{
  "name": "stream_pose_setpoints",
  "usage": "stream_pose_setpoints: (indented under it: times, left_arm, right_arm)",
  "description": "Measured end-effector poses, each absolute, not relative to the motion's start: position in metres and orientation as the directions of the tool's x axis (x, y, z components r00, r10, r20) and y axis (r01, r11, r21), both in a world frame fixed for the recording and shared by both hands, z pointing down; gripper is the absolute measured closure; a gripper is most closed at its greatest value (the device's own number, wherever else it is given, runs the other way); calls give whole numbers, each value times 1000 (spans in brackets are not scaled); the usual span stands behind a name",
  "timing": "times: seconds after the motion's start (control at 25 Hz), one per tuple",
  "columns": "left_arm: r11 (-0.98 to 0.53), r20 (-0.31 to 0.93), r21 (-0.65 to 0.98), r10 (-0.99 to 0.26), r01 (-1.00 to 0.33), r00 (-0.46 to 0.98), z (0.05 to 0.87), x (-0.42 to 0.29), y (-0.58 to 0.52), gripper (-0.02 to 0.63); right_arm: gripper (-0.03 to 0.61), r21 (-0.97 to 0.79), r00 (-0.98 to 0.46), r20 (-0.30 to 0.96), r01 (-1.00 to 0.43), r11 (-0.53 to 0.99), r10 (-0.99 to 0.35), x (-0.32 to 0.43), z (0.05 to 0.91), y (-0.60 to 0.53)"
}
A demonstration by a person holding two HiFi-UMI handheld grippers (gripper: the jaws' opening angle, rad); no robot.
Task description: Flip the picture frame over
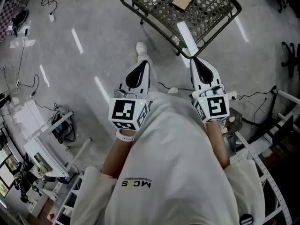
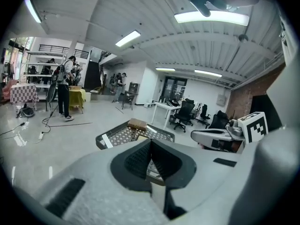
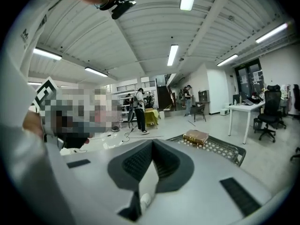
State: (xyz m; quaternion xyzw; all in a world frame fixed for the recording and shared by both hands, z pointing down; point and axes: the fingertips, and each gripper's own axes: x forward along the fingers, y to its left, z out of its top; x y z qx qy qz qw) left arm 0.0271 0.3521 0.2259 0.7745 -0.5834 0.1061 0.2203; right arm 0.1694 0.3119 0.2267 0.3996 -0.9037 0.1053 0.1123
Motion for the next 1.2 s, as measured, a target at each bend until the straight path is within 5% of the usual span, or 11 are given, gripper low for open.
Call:
stream_pose_setpoints:
  times: [0.6, 1.2]
  left_arm:
    - [-362, 453, 217, -785, -906, 422, 220, -121, 116, 589]
    - [-362, 506, 259, -739, -895, 445, 241, -116, 47, 589]
  right_arm:
    - [563, -103, -532, 416, -833, 543, -738, 37, 234, 103]
    - [561, -151, -530, 459, -838, 525, -713, 21, 264, 24]
